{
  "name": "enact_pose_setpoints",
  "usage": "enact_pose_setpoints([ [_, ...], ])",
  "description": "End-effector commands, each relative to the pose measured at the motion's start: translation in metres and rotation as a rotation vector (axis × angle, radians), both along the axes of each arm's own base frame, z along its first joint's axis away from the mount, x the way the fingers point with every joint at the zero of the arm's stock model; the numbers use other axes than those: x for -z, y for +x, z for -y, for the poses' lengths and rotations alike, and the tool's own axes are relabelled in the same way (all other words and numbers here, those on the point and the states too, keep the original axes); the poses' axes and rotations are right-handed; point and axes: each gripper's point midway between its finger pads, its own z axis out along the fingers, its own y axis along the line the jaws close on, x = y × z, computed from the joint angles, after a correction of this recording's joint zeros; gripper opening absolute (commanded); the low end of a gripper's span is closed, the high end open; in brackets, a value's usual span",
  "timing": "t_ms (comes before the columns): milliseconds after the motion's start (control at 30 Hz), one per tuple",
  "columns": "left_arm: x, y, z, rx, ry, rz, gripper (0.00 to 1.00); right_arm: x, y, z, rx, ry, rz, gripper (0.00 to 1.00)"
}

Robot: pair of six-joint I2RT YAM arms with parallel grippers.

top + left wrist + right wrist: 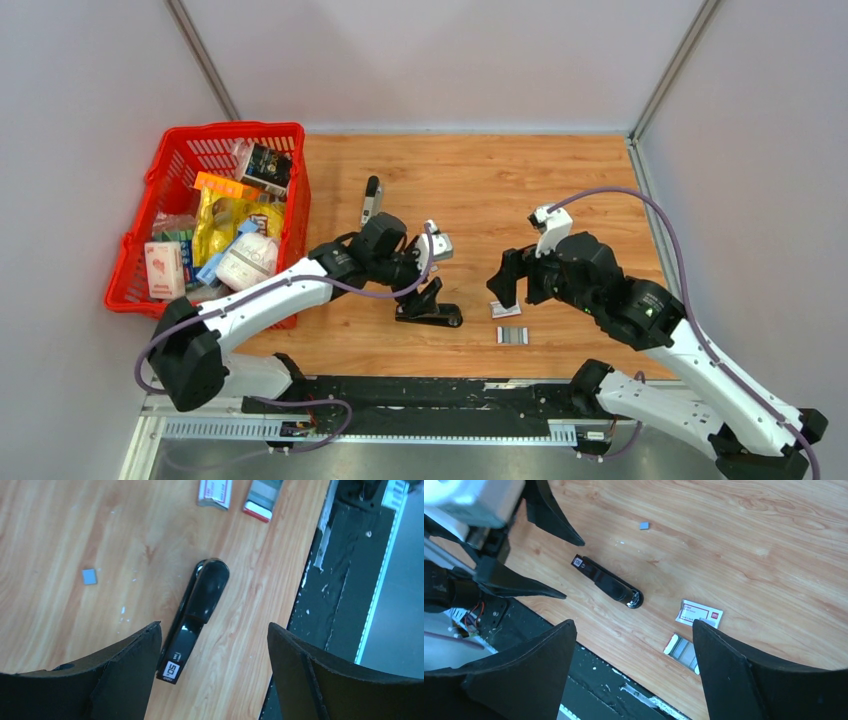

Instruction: Unload the staples from the stapler

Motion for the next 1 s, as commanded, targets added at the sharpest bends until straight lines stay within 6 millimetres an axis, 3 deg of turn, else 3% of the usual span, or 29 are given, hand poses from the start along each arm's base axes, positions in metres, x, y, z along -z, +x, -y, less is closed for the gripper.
enact_pose_setpoints([
  [0, 0.006, -0.006, 0.014, 0.12, -0.014, 0.105, 0.85, -0.012, -0.015, -0.002, -0.077, 0.026, -0.005, 0.9],
  [467, 0.064, 0.015, 0.039, 0.191, 0.123, 0.177, 0.84, 0.004, -0.031, -0.004, -0.133, 0.051, -0.046, 0.9],
  [600, 0.08, 0.012, 0.044, 0.213, 0.154, 0.171, 0.83, 0.007, -0.032, -0.004, -0.14, 0.045, -0.044, 0.9],
  [767, 0.088, 0.012, 0.048, 0.217, 0.167, 0.175, 0.82, 0.01, -0.032, -0.004, -0.147, 0.039, -0.047, 0.9],
  [967, 0.088, 0.012, 0.051, 0.212, 0.171, 0.191, 0.73, 0.013, -0.032, -0.005, -0.149, 0.04, -0.053, 0.89],
])
